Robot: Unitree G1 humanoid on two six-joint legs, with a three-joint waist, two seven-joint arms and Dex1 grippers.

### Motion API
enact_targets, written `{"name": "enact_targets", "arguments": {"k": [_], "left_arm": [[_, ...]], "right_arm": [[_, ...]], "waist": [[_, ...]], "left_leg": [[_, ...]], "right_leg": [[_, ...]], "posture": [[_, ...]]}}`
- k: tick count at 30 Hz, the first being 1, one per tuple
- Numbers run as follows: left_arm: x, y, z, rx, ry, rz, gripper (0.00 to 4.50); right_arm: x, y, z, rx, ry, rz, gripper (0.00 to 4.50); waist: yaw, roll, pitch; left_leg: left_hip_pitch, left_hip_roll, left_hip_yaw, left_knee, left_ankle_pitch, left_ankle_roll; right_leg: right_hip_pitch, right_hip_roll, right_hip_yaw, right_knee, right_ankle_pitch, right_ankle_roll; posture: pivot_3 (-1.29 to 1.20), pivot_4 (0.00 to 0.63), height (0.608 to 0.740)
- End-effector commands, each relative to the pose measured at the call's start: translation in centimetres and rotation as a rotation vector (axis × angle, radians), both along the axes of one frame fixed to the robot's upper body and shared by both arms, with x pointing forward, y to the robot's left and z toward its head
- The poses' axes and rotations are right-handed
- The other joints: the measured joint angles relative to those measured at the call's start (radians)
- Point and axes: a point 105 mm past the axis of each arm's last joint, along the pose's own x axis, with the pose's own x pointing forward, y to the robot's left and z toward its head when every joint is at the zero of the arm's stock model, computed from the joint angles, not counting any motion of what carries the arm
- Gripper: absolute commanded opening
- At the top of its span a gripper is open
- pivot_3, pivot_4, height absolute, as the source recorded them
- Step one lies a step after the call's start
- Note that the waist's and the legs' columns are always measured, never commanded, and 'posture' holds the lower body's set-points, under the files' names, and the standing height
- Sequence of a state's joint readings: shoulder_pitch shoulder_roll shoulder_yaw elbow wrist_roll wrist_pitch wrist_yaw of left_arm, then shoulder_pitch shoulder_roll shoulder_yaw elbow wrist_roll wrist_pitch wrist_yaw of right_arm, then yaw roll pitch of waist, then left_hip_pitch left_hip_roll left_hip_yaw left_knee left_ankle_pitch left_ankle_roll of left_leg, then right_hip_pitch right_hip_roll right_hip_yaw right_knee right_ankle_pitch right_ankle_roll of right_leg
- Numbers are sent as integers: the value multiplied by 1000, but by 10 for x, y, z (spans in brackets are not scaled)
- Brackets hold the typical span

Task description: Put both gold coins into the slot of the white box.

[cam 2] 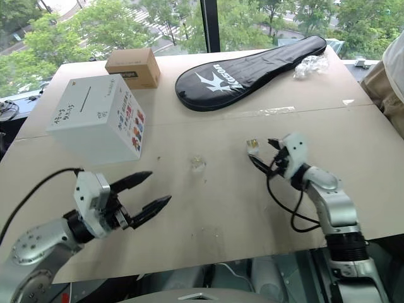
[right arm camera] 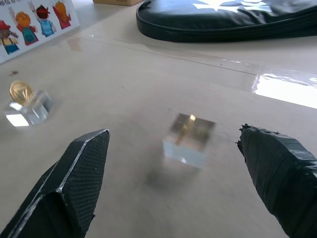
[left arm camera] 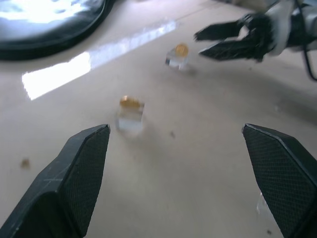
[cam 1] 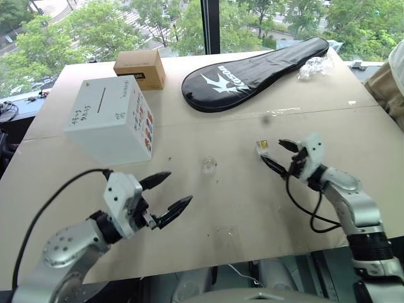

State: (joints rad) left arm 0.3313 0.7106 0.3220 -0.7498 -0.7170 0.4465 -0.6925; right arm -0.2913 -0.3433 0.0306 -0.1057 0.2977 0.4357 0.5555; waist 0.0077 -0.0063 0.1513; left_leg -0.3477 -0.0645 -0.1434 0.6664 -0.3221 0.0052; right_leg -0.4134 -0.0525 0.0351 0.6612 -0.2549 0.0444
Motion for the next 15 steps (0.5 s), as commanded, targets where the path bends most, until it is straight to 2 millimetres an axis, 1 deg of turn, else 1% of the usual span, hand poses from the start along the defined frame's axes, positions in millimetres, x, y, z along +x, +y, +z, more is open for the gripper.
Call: {"name": "enact_targets", "arguments": {"k": [1, 4, 5, 6, 9, 10, 15], "left_arm": [[-3, -8, 18, 24, -46, -37, 4500], [-2, -10, 22, 21, -51, -40, 4500], [-2, -10, 22, 22, -51, -37, 4500], [-2, -10, 23, 22, -50, -35, 4500], [-2, -12, 23, 14, -46, -33, 4500], [-2, -12, 23, 10, -45, -32, 4500], [-1, -12, 23, 2, -41, -26, 4500]], "right_arm": [[13, 0, 14, -13, -37, -102, 3902], [17, 1, 15, -9, -30, -123, 2697], [18, 2, 15, -12, -28, -124, 2201], [18, 4, 13, -17, -20, -113, 1593], [16, 10, 10, -21, 1, -68, 134], [15, 11, 9, -22, 12, -64, 50], [14, 13, 10, 4, 22, -56, 50]], "waist": [[-4, 0, 0], [-6, 1, 0], [-9, 1, 0], [-11, 1, 1], [-20, 1, 1], [-22, 1, 1], [-24, 1, 1]], "left_leg": [[0, 0, 0, 0, 0, 0], [0, 0, 0, 0, 0, 0], [0, 0, 0, 0, 0, 0], [0, 0, 0, -1, 0, 0], [0, 0, 0, -1, 0, 0], [0, 0, 0, -1, 0, 0], [0, 0, 0, -1, 0, 0]], "right_leg": [[0, 0, 0, 0, 0, 0], [-1, 0, 0, 0, 0, 0], [-1, 0, 0, 0, 0, 0], [-1, 0, 0, 0, 0, 0], [-1, 0, 0, 0, 0, 0], [-1, 0, 0, 0, 0, 0], [-1, 0, 0, 0, 0, 0]], "posture": [[0, 150, 740], [0, 150, 740], [0, 150, 740], [0, 150, 740], [0, 150, 740], [0, 150, 740], [0, 150, 740]]}}
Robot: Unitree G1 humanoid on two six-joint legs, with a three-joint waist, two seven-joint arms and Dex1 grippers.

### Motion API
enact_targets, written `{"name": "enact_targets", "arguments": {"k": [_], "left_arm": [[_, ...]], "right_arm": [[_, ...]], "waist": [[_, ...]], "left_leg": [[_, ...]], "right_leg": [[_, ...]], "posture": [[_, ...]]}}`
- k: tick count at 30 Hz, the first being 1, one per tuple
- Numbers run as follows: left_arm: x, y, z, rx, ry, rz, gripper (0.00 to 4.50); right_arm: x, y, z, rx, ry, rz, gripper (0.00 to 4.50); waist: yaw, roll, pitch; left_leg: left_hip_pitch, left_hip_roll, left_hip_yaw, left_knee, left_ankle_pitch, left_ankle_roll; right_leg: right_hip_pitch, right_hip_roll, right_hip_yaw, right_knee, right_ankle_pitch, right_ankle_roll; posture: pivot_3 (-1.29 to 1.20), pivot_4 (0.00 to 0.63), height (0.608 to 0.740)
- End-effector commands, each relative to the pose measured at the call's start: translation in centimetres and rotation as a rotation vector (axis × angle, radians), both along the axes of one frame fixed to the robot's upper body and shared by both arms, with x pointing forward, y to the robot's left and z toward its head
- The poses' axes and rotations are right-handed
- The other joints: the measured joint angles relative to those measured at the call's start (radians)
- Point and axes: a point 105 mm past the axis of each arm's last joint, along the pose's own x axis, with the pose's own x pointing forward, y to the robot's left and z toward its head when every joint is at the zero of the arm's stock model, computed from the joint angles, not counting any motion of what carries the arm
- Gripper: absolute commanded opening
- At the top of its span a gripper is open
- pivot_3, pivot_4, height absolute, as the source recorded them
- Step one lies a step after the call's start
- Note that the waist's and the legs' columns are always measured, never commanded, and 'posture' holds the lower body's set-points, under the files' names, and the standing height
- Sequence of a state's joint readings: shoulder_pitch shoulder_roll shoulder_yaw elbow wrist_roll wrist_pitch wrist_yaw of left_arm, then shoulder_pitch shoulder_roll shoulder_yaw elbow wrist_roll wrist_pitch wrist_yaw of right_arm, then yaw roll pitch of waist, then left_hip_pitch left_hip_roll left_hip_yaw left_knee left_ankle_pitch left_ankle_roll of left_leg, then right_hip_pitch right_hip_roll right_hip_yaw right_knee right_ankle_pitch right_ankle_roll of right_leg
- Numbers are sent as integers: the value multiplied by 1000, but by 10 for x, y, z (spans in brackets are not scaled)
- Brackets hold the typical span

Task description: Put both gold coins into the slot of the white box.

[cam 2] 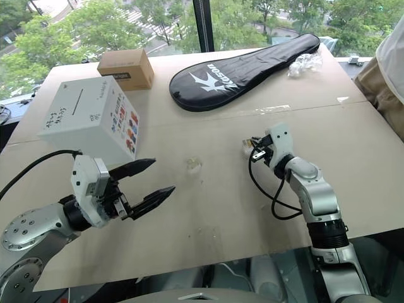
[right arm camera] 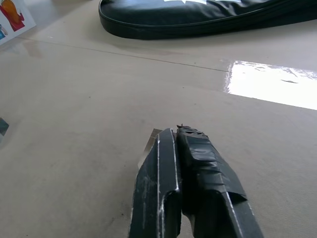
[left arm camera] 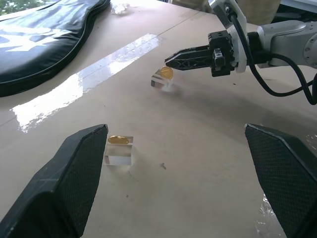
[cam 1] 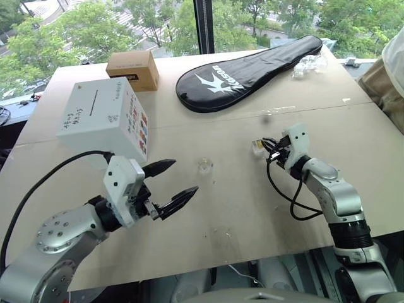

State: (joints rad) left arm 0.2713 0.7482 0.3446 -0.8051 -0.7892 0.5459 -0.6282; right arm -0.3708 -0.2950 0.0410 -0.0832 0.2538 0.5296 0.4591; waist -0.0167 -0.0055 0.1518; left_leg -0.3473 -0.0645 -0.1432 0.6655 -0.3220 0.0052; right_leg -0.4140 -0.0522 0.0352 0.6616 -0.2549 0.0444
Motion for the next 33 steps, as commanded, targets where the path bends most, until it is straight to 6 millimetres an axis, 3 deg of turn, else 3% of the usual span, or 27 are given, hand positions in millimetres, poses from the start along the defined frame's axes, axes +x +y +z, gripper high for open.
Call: {"name": "enact_targets", "arguments": {"k": [1, 4, 8, 22, 25, 27, 33], "left_arm": [[-4, -5, 9, -6, -38, -19, 4500], [-3, -4, 9, -7, -37, -13, 4500], [-2, -4, 8, -7, -36, -10, 4500], [-5, -11, 9, -9, -24, -49, 4500], [-5, -11, 8, -9, -22, -51, 4500], [-5, -11, 8, -8, -19, -52, 4500], [-4, -10, 8, -20, -18, -42, 4500]], "right_arm": [[-3, 6, 7, 26, -14, 22, 50], [-2, 4, 11, 39, -30, 13, 50], [0, 3, 16, 60, -38, -15, 1788], [-4, 13, 2, 32, 31, 29, 1788], [-4, 14, 2, 26, 23, 32, 942], [-4, 15, 2, 18, 21, 35, 52], [-4, 17, 13, 76, -15, 47, 52]], "waist": [[0, 0, 0], [0, 0, 0], [1, 1, 1], [0, 2, 1], [1, 2, 1], [0, 2, 1], [0, 2, 1]], "left_leg": [[0, 0, 0, 0, 0, 0], [0, 0, 0, 0, 0, 0], [0, 0, 0, 0, 0, 0], [0, 0, 0, 0, 0, 0], [0, 0, 0, 0, 0, 0], [0, 0, 0, 0, 0, 0], [0, 0, 0, 0, 0, 0]], "right_leg": [[0, 0, 0, 0, 0, 0], [0, 0, 0, 0, 0, 0], [0, 0, 0, 0, 0, 0], [0, 0, 0, 0, 0, 0], [0, 0, 0, 0, 0, 0], [0, 0, 0, 0, 0, 0], [0, 0, 0, 0, 0, 0]], "posture": [[0, 150, 740], [0, 150, 740], [0, 150, 740], [0, 150, 740], [0, 150, 740], [0, 150, 740], [0, 150, 740]]}}
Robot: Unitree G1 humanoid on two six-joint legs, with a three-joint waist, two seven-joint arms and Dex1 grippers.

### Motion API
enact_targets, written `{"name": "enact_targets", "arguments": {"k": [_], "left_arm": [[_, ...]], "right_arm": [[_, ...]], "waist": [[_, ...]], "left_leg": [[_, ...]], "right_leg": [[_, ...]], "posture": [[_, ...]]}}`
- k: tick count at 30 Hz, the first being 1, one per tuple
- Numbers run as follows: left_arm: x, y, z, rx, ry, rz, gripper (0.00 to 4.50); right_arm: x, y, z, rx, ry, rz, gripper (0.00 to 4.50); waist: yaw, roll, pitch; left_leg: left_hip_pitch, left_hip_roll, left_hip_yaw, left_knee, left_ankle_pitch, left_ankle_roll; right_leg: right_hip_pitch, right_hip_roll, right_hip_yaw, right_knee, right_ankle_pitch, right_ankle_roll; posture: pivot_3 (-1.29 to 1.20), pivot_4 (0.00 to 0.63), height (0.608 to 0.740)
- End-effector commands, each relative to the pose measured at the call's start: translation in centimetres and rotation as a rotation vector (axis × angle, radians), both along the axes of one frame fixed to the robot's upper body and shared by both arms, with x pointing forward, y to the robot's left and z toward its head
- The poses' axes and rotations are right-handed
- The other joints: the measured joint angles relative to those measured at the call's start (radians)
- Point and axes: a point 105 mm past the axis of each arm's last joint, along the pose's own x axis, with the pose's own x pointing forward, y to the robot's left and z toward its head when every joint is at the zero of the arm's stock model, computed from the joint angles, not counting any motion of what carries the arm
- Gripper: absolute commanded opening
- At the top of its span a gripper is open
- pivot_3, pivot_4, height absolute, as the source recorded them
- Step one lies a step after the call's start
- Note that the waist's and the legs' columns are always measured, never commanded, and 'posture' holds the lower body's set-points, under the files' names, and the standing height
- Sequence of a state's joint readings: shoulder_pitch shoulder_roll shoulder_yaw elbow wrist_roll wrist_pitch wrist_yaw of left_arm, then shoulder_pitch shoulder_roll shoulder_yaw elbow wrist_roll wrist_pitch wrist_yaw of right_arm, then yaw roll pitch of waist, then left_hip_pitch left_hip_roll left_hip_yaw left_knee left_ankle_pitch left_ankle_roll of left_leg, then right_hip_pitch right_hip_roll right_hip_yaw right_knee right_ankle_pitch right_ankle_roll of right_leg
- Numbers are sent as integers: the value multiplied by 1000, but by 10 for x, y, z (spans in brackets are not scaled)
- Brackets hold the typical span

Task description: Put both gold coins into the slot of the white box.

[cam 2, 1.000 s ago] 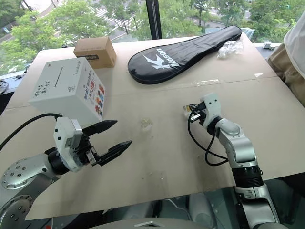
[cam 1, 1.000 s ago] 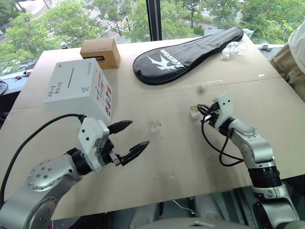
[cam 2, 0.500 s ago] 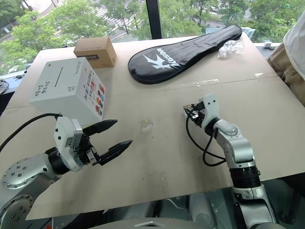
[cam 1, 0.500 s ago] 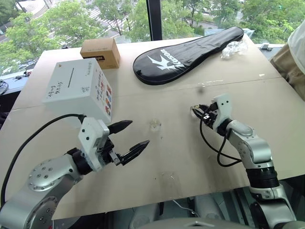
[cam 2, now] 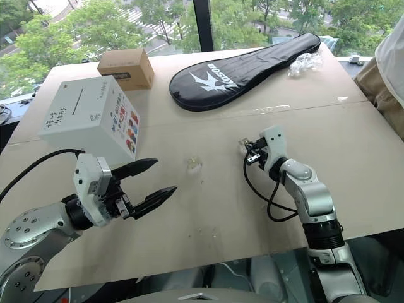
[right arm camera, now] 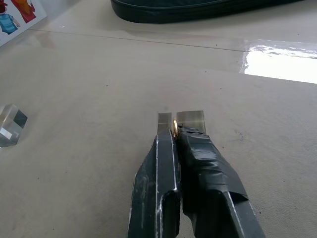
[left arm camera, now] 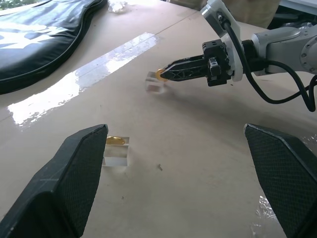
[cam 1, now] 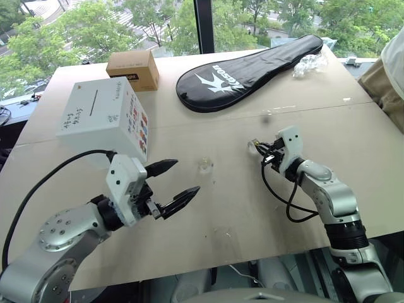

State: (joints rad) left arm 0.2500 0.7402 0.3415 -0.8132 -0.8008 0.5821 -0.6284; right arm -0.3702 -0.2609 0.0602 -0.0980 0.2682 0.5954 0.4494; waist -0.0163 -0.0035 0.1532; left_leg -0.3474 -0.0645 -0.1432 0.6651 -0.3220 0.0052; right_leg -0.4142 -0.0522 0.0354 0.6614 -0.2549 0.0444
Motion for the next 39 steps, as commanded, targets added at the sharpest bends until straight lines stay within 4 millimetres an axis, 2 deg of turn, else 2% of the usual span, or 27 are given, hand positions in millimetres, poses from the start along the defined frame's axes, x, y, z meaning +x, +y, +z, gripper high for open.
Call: {"name": "enact_targets", "arguments": {"k": [1, 4, 7, 12, 16, 19, 20, 23, 26, 33, 39], "left_arm": [[-4, -6, 8, -23, -31, -23, 4500], [-1, -7, 16, -147, -38, 18, 4500], [4, -10, 27, -397, 5, 50, 4500], [12, -14, 44, -774, 68, 59, 4500], [18, -18, 58, -1040, 101, 35, 4500], [18, -28, 70, -1226, 140, -46, 4500], [16, -32, 72, -1246, 150, -70, 4500], [11, -48, 72, -1235, 195, -134, 3657], [11, -52, 68, -1221, 223, -137, 2201], [6, -64, 66, -1150, 260, -192, 2201], [7, -62, 68, -1161, 254, -190, 2201]], "right_arm": [[0, 3, 24, 65, -85, 18, 52], [0, 6, 41, 148, -122, 34, 52], [-9, 22, 65, 379, -75, 118, 52], [-45, 51, 106, 727, 70, 401, 52], [-64, 59, 127, 857, 129, 545, 52], [-79, 63, 142, 926, 154, 655, 52], [-83, 64, 144, 932, 163, 675, 52], [-90, 67, 147, 939, 187, 714, 0], [-96, 72, 148, 940, 208, 739, 0], [-105, 79, 147, 920, 232, 778, 0], [-107, 81, 147, 917, 239, 794, 0]], "waist": [[0, 0, 0], [1, 0, 0], [0, 0, 0], [2, 1, 1], [4, 1, 1], [2, 0, 1], [0, 0, 1], [-3, 0, 1], [-4, 0, 1], [-1, 0, 1], [-1, 0, 1]], "left_leg": [[0, 0, 0, 0, 0, 0], [0, 0, 0, 0, 0, 0], [0, 0, 0, 0, 0, 0], [0, 0, -1, 0, 0, 0], [-1, -1, -2, 1, 0, 0], [-1, -1, -2, 2, 0, 0], [-1, -1, -2, 2, 0, 0], [-1, -1, -1, 1, 0, 0], [-1, -1, -1, 2, 0, 0], [-1, -1, -1, 2, 0, 0], [-1, -1, -1, 2, 0, 0]], "right_leg": [[0, 0, 0, 0, 0, 0], [0, 0, 0, 0, 0, 0], [0, 0, 0, 0, 0, 0], [0, 0, 0, 0, 0, 0], [0, -1, -1, 0, 0, 0], [0, -1, -1, 0, 0, 0], [0, -1, -1, 0, 0, 0], [0, 0, -1, 1, 0, 0], [0, 0, -1, 1, 0, 0], [0, 0, -2, 0, 0, 0], [0, 0, -5, 0, 0, 0]], "posture": [[0, 150, 740], [0, 150, 740], [0, 150, 740], [0, 150, 740], [0, 150, 740], [0, 150, 740], [0, 150, 740], [0, 150, 740], [0, 150, 740], [0, 150, 740], [0, 150, 740]]}}
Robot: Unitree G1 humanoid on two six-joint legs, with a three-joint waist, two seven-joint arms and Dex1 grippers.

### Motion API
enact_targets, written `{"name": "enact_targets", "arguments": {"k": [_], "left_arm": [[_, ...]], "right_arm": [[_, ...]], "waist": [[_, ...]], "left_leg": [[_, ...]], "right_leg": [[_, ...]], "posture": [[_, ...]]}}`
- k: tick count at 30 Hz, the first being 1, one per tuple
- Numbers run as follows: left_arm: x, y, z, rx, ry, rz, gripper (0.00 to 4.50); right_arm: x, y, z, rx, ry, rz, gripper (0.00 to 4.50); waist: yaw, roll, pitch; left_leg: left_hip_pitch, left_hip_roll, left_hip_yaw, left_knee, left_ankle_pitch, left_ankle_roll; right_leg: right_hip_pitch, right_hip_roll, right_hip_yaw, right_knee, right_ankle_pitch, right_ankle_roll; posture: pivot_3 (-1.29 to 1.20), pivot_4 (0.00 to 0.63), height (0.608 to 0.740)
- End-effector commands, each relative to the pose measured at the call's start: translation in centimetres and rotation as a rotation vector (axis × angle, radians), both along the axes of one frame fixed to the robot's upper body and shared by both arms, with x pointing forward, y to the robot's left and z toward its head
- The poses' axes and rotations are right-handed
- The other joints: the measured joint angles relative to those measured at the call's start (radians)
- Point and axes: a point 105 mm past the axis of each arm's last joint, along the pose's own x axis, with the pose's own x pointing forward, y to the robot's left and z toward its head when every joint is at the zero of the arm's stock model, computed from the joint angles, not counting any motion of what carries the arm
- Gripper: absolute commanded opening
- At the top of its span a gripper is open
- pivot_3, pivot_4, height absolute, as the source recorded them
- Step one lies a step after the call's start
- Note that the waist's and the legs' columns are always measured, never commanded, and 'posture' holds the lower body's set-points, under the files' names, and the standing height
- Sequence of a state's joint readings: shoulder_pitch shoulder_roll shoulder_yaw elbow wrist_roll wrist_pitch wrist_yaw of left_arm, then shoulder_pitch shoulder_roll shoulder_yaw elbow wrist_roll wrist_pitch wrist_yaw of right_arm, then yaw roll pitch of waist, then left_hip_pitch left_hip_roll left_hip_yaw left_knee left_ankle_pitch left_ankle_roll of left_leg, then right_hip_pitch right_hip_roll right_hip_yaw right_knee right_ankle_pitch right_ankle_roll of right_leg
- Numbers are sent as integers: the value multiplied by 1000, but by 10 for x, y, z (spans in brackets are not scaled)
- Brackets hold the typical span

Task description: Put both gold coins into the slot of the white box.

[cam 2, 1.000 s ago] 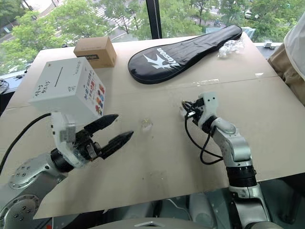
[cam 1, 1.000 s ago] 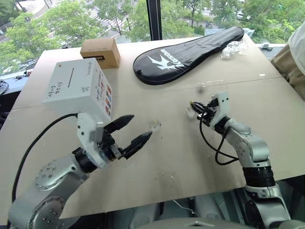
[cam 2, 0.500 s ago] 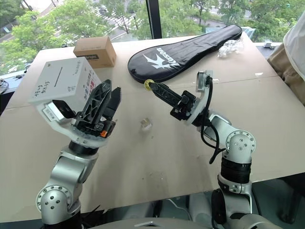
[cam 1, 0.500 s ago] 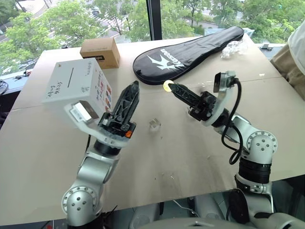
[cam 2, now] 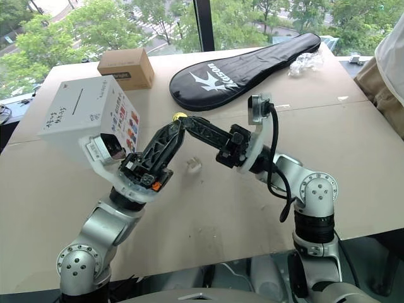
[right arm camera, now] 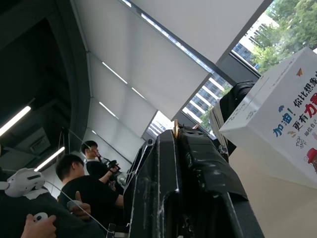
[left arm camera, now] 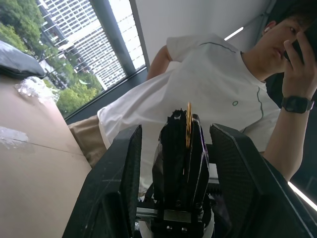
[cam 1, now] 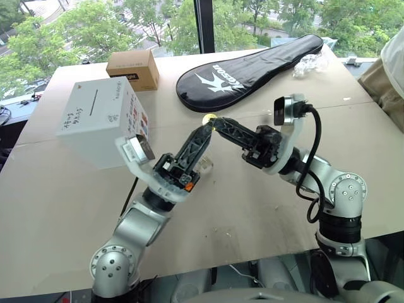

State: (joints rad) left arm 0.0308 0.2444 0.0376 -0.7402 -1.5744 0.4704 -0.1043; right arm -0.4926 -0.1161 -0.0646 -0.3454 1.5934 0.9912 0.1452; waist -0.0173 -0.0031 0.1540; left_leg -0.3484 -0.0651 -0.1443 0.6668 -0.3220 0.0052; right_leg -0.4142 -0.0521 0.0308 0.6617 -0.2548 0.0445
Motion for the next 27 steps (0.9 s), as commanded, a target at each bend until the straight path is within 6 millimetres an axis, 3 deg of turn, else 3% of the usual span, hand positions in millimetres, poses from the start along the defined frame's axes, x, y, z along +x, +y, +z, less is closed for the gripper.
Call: {"name": "enact_targets", "arguments": {"k": [1, 4, 7, 27], "left_arm": [[-9, 1, 15, -35, -65, -14, 2201], [-12, 1, 18, -52, -82, -13, 1423], [-16, 3, 21, -69, -102, -5, 12], [-21, -5, 13, -40, -100, -62, 12]], "right_arm": [[-12, 0, 12, 39, -49, 36, 0], [-12, 0, 12, 42, -46, 34, 0], [-10, -1, 14, 48, -42, 25, 0], [-15, 1, 14, 29, -51, 54, 0]], "waist": [[0, 0, 0], [2, 0, 0], [1, 0, 0], [2, 0, 0]], "left_leg": [[0, 0, 0, 0, 0, 0], [0, 0, 0, 0, 0, 0], [0, 0, 0, 0, 0, 0], [0, 0, 0, 0, 0, 0]], "right_leg": [[0, 0, 0, 0, 0, 0], [0, 0, 0, 0, 0, 0], [0, 0, 0, 0, 0, 0], [0, 0, 0, -1, 0, 0]], "posture": [[0, 150, 740], [0, 150, 740], [0, 150, 740], [0, 150, 740]]}}
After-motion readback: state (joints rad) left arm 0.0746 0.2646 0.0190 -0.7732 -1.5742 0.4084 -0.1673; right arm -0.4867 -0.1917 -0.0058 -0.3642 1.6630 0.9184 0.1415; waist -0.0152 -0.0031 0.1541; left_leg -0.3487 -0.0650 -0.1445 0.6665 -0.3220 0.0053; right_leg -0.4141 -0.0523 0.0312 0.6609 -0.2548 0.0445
